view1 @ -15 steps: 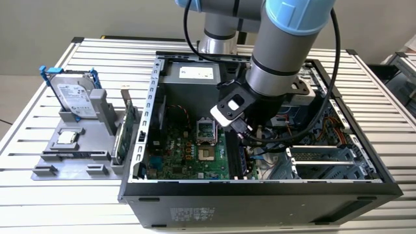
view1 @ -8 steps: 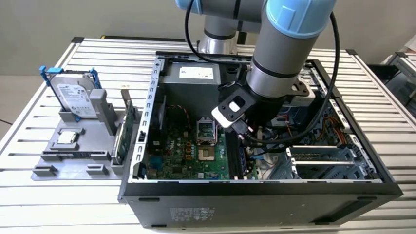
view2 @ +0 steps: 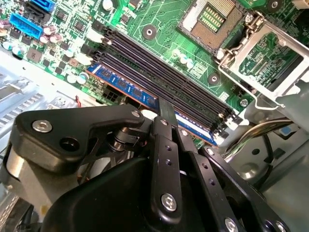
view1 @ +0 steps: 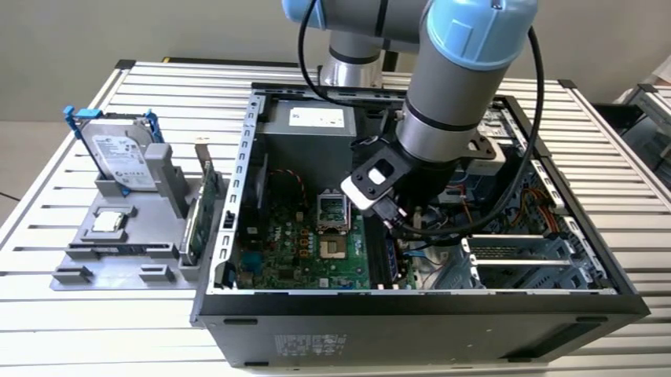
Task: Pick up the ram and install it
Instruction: 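Press down the ram until it locks into place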
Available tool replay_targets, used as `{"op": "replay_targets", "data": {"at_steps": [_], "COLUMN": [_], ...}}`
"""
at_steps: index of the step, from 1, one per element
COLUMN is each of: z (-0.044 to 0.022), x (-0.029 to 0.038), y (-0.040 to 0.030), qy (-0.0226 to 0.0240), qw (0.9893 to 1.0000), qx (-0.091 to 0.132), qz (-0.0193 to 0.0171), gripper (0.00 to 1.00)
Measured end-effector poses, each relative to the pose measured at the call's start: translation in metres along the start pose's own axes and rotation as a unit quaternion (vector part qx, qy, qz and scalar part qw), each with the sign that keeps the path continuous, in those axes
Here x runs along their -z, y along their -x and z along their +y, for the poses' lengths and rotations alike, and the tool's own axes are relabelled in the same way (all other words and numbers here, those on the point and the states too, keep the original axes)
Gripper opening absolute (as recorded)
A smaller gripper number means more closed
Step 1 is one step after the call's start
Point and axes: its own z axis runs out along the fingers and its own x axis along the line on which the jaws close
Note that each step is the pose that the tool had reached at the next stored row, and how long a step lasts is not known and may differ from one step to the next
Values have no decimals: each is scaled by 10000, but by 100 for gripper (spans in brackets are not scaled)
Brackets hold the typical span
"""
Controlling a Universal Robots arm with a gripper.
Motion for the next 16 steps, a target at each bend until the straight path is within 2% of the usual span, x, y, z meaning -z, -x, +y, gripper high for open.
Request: {"op": "replay_targets", "data": {"at_steps": [16], "z": [3], "x": [-95], "y": [-1], "qy": [-1], "qw": [10000], "qx": [-1], "qz": [-4], "gripper": [0]}}
